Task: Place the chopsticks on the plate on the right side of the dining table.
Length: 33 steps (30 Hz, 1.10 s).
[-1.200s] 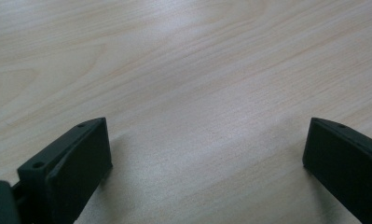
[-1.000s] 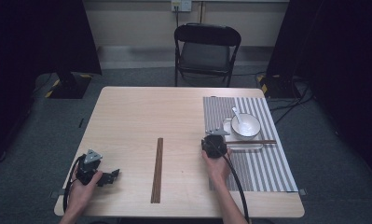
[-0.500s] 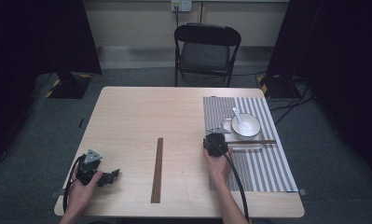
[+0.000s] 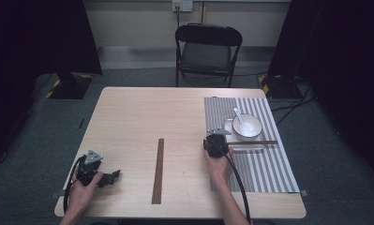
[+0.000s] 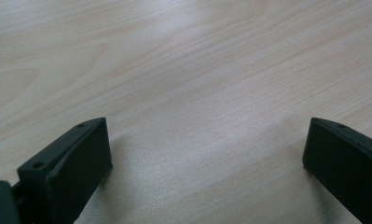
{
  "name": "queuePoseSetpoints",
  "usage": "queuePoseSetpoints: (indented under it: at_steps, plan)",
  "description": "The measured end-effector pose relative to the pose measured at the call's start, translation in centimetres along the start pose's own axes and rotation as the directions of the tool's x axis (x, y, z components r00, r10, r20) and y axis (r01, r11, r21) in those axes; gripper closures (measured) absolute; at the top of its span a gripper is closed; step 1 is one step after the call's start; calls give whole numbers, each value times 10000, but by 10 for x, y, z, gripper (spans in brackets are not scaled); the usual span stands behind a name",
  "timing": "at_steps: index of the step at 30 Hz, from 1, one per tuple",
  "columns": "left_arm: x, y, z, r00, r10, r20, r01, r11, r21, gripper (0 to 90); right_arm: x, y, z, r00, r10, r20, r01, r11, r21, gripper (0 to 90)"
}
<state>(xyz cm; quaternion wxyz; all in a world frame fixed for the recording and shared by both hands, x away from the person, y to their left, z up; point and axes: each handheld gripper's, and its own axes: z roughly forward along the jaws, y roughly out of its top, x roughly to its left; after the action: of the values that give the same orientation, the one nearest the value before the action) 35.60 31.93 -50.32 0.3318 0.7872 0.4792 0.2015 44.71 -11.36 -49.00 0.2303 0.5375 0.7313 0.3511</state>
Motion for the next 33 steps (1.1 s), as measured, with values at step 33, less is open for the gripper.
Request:
queuePoseSetpoints:
  at_steps: [33]
  plan:
    - [0,0,0,10000,19,-7,-19,10000,8,4,-79,-21,-75,9918,492,1176,-424,9973,-596,776]
